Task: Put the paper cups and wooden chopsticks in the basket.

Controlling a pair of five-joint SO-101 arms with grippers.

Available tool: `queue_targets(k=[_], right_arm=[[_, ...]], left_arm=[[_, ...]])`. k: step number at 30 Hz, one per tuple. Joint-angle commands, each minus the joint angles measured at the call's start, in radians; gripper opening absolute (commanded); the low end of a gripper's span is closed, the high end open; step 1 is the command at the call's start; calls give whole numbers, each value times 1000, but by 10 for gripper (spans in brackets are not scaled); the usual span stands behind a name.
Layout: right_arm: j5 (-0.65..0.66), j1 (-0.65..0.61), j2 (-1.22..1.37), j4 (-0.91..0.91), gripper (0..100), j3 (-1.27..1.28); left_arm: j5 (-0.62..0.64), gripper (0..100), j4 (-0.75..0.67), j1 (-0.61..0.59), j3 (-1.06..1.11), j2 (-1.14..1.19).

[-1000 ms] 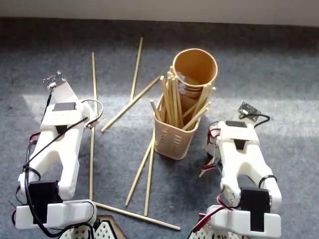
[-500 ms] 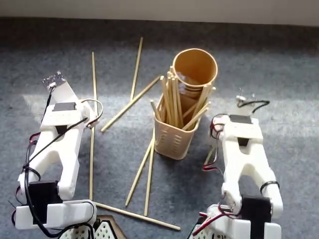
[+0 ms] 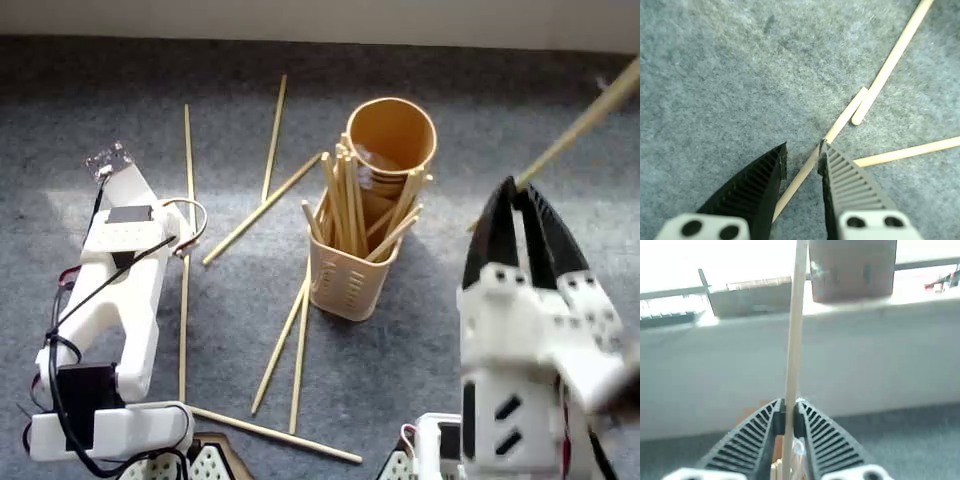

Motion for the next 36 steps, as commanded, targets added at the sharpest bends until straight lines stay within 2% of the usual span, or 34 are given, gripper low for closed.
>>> queue_targets(k=[1,6,9,19,22,27,32,36], right_arm=[[-109,-77,-131,-68,5,119],[-135,-320,-136,-111,5,275],[-118,-386,-136,-179,5,363],[38,-384,-134,-602,5,728],[91,-387,-134,-682,5,809],[175,-387,-142,-687,5,918],[201,-383,-142,-668,12,961],[218,-383,-145,-521,99,941]], left_arm=[[3,127,-12,13,-5,-4],[3,127,-12,13,-5,-4],[3,127,-12,13,-5,-4],[3,127,-12,13,-4,-4],[3,127,-12,13,-4,-4],[3,127,-11,13,-4,-4],[3,127,-11,13,-4,-4],[3,127,-12,13,5,-4]])
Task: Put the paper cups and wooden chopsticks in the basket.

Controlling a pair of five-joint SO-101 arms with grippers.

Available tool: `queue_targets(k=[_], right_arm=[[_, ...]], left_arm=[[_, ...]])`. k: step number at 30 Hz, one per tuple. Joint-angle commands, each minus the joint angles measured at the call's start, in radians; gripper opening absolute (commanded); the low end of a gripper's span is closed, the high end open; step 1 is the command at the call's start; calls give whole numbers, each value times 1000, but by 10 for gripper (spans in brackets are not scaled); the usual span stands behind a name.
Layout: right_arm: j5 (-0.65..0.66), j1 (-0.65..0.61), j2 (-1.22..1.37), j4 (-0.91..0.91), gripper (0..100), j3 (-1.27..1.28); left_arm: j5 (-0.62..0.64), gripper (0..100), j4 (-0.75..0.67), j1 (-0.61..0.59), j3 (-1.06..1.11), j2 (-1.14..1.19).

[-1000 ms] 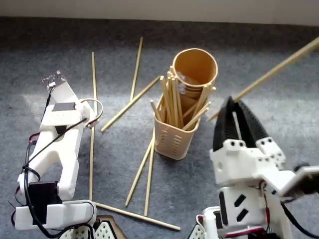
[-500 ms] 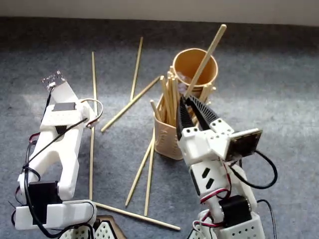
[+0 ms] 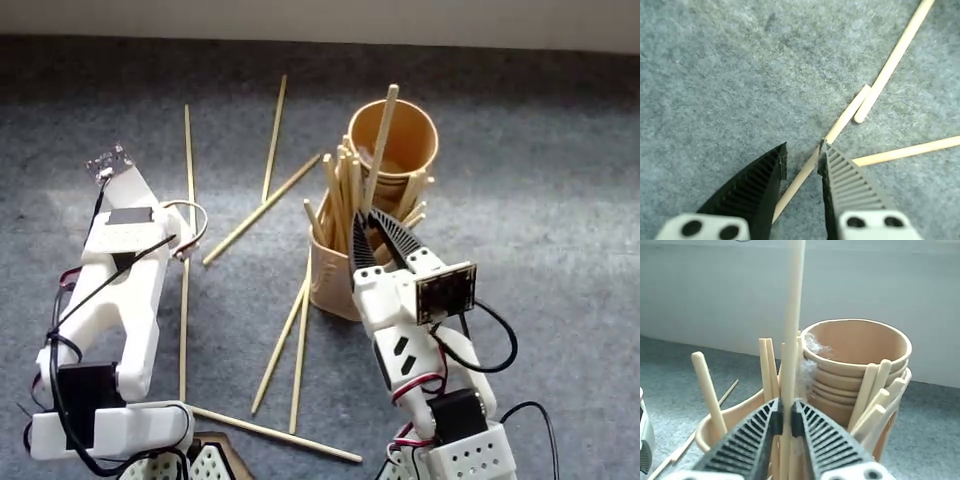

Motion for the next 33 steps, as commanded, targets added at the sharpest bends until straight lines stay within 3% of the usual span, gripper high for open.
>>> queue_targets(k=[1,5,11,15,19,22,25,29,33], right_arm=[[-12,-2,-4,122,128,-38],[-92,-2,-4,246,173,-163],[-100,1,-2,544,173,-414],[-98,93,2,779,173,-552],[14,222,5,934,173,-584],[127,315,5,938,173,-489],[193,403,-1,898,173,-346],[206,507,-2,750,173,-143],[201,533,-2,628,173,13]], left_arm=[[3,127,-12,13,-7,-4],[3,128,-41,12,-1,-4],[3,130,-37,12,-16,-15],[-81,165,192,54,-197,4],[-207,244,485,214,-437,102],[-264,244,626,338,-613,237],[-262,247,678,400,-757,406],[-262,249,704,475,-849,610],[-255,249,730,553,-831,641]])
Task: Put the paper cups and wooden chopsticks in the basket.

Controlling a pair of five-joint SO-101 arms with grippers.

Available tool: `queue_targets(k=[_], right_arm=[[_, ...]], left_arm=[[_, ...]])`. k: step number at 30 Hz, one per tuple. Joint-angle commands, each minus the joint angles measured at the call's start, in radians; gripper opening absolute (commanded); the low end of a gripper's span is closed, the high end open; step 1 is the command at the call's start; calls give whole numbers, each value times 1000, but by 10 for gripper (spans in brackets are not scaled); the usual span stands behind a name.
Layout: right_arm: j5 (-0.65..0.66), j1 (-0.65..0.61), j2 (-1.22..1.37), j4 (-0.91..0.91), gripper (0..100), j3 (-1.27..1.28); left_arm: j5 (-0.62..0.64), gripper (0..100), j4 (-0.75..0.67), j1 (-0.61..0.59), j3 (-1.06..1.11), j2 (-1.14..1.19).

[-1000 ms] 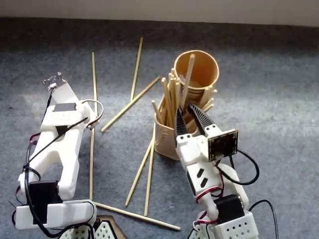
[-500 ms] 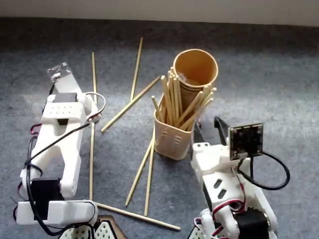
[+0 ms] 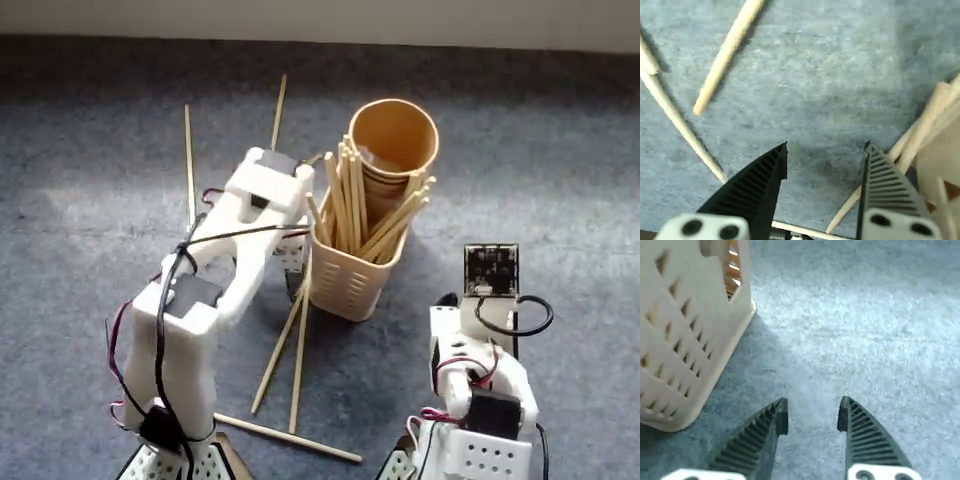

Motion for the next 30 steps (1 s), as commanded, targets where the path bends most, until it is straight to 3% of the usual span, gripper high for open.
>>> queue_targets(k=[1,13,22,26,30], right_arm=[[9,22,-12,-108,173,99],[11,24,-7,-162,173,188],[12,27,-10,-160,173,236],[9,30,-12,-162,173,229],[-23,90,-12,-179,173,140]], left_arm=[[18,250,21,58,-8,-25],[23,250,29,84,335,-493],[23,250,-64,206,624,-608],[23,248,-66,163,688,-679],[89,245,-150,-16,699,-727]])
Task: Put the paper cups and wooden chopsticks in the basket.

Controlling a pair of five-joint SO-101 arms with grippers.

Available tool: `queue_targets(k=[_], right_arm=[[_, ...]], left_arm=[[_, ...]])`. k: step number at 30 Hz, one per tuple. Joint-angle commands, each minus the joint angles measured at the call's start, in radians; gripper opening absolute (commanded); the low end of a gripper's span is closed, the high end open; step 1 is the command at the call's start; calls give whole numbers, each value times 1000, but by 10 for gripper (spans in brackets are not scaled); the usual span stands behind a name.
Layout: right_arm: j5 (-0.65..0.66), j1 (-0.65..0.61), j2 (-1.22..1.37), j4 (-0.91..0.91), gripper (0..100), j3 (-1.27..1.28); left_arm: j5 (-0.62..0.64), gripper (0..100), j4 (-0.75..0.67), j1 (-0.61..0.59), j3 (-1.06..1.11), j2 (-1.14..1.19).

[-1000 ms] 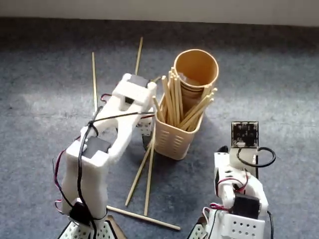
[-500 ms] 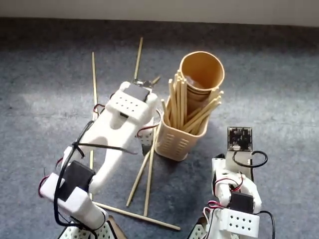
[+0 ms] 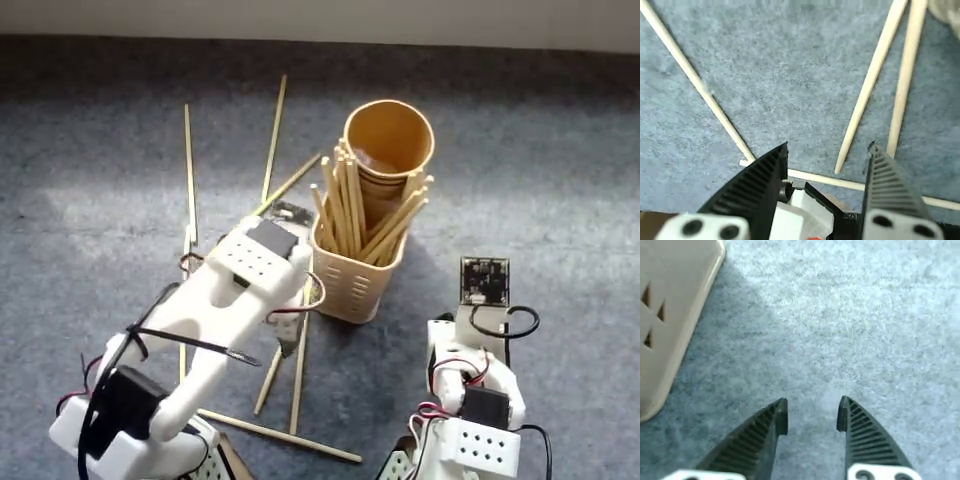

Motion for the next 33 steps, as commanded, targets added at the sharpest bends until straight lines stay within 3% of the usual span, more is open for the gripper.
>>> queue_targets(k=[1,6,10,17,23,33], right_arm=[[-49,54,-13,-28,173,-125],[-178,31,-5,10,173,-479],[-322,-65,18,47,173,-742],[-532,-191,246,-2,173,-944],[-548,-268,398,1,173,-992],[-543,-449,449,-2,173,-822]], left_arm=[[74,246,-83,-179,-1,-67],[186,248,-247,-360,24,-90],[249,249,-338,-426,64,-94],[262,249,-465,-504,133,-96],[261,249,-473,-532,128,-96],[261,249,-508,-532,136,-90]])
